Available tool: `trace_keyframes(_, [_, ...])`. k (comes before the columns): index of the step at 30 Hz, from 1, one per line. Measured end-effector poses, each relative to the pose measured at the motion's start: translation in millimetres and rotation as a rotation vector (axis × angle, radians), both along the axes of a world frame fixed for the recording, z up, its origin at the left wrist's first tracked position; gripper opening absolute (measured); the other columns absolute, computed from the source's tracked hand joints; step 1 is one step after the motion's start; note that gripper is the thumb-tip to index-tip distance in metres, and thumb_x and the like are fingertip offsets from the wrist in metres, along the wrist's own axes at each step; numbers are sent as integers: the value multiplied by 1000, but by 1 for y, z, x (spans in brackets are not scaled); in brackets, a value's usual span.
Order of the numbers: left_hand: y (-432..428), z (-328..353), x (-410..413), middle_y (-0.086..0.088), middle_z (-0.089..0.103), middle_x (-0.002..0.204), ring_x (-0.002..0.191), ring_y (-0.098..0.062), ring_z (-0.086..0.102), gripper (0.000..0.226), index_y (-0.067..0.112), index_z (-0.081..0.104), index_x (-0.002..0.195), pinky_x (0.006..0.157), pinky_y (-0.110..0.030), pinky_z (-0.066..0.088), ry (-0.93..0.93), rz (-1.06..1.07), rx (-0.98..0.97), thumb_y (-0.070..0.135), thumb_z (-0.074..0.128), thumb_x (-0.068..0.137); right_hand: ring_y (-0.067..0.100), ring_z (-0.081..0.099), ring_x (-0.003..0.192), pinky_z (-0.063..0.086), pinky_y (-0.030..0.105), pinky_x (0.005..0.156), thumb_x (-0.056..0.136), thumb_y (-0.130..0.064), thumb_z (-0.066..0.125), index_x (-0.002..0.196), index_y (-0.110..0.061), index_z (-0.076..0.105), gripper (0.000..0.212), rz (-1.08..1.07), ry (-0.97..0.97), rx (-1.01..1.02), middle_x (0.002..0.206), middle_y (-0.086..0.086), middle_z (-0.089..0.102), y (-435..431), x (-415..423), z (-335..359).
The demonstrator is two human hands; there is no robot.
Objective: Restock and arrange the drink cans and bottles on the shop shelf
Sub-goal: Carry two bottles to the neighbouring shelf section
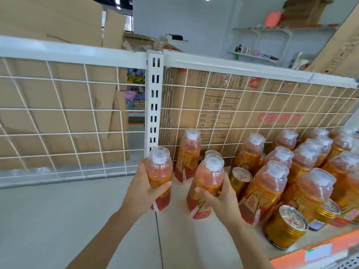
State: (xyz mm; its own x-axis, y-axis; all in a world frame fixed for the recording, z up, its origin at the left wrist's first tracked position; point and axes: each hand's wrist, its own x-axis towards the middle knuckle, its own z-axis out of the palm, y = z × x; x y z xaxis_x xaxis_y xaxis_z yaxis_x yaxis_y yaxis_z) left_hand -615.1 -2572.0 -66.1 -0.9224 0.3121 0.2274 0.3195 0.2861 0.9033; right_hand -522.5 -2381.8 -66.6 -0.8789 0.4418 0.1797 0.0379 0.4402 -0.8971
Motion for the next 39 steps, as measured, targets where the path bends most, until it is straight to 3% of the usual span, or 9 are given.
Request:
trace_keyframes(7, [-60, -2, 48, 28, 51, 114, 104, 1, 55, 74, 47, 30, 121, 84, -18, 46, 5, 183, 4, 45, 76, 63, -6, 58, 104, 47, 10, 80, 62, -42, 77, 126, -40, 38, 75, 401, 30, -98, 114, -23, 60, -32, -18, 0])
trace_keyframes(13, [-123, -4, 83, 23, 59, 106, 95, 1, 60, 63, 45, 35, 107, 73, -11, 47, 63, 443, -24, 46, 76, 60, 1, 60, 103, 50, 33, 93, 52, -58, 76, 123, -39, 43, 80, 664, 18, -109, 111, -15, 64, -96, -46, -5])
trace_keyframes(19, [-183, -3, 108, 29, 55, 105, 92, 14, 56, 69, 51, 29, 110, 73, -12, 43, 121, 729, -90, 55, 73, 57, -2, 60, 100, 51, 35, 92, 52, -59, 74, 124, -39, 41, 82, 910, 13, -100, 109, -20, 62, -183, -70, -9])
trace_keyframes(22, [-209, 0, 118, 26, 51, 108, 91, 22, 50, 73, 44, 27, 114, 74, -2, 39, 174, 826, -124, 34, 82, 67, -3, 61, 98, 51, 30, 90, 54, -57, 75, 120, -43, 43, 75, 1018, 34, -78, 105, -28, 63, -231, -78, -9])
trace_keyframes(26, [-250, 0, 126, 16, 54, 117, 106, -1, 54, 80, 40, 29, 124, 86, -26, 46, 161, 1002, -173, 55, 71, 57, -4, 62, 96, 49, 22, 86, 55, -55, 75, 114, -43, 45, 68, 1135, 43, -80, 103, -23, 66, -290, -87, -7])
trace_keyframes(28, [-267, -1, 127, 12, 52, 118, 109, -7, 51, 83, 35, 32, 126, 85, -27, 42, 172, 1094, -167, 57, 65, 53, -2, 63, 96, 49, 25, 87, 55, -54, 75, 116, -39, 47, 69, 1187, 37, -82, 104, -19, 67, -314, -92, -6])
trace_keyframes(32, [-292, 0, 131, 8, 45, 115, 108, -11, 47, 88, 16, 41, 128, 83, -27, 38, 228, 1192, -257, 56, 62, 52, -1, 62, 97, 49, 26, 89, 58, -48, 78, 118, -39, 47, 67, 1291, 16, -69, 105, -23, 65, -352, -103, -6])
trace_keyframes(36, [-304, -3, 132, 7, 46, 112, 104, -12, 51, 88, 17, 44, 125, 80, -29, 42, 233, 1216, -279, 60, 66, 51, -3, 60, 100, 47, 17, 87, 65, -30, 82, 118, -38, 46, 65, 1331, 11, -91, 108, -19, 65, -379, -112, -6])
trace_keyframes(39, [-308, -6, 128, 13, 43, 113, 106, -2, 44, 91, 21, 42, 129, 85, -30, 41, 265, 1220, -255, 60, 67, 50, -1, 60, 103, 47, 19, 88, 64, -33, 81, 119, -36, 46, 65, 1343, -4, -113, 113, -14, 64, -392, -116, -6])
